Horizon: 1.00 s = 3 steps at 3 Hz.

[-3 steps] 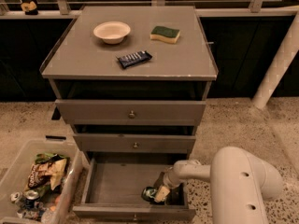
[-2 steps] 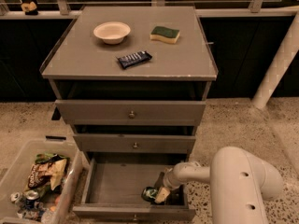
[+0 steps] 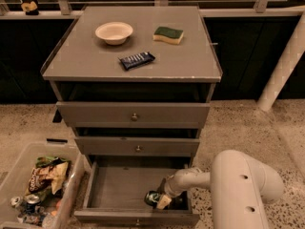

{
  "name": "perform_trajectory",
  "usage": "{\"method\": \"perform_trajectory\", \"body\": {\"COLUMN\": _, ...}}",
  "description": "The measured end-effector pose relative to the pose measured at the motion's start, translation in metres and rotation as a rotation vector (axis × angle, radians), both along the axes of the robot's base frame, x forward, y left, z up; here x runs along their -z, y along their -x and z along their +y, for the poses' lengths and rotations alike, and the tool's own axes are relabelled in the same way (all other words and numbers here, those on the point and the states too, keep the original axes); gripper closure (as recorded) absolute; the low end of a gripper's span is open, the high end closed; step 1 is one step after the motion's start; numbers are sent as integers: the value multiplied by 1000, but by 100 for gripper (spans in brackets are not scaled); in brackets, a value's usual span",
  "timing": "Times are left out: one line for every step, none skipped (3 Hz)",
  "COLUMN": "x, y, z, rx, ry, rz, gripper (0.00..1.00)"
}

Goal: Pick green can from bottom drawer and place on counter

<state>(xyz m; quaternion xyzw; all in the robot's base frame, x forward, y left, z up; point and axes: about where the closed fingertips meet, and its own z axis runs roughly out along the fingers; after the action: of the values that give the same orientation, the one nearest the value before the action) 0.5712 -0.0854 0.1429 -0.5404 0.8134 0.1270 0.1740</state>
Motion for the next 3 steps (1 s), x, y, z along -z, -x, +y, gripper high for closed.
{"method": "perform_trajectory", "body": {"x": 23, "y": 20, "z": 14, "rx": -14, "ry": -8, "rz": 56, "gripper": 0}}
{"method": "perform_trajectory", "body": {"x": 23, "y": 20, "z": 14, "rx": -14, "ry": -8, "rz": 56, "gripper": 3}}
{"method": "perform_trajectory", "body": {"x": 23, "y": 20, "z": 14, "rx": -14, "ry": -8, "rz": 56, "gripper": 20}}
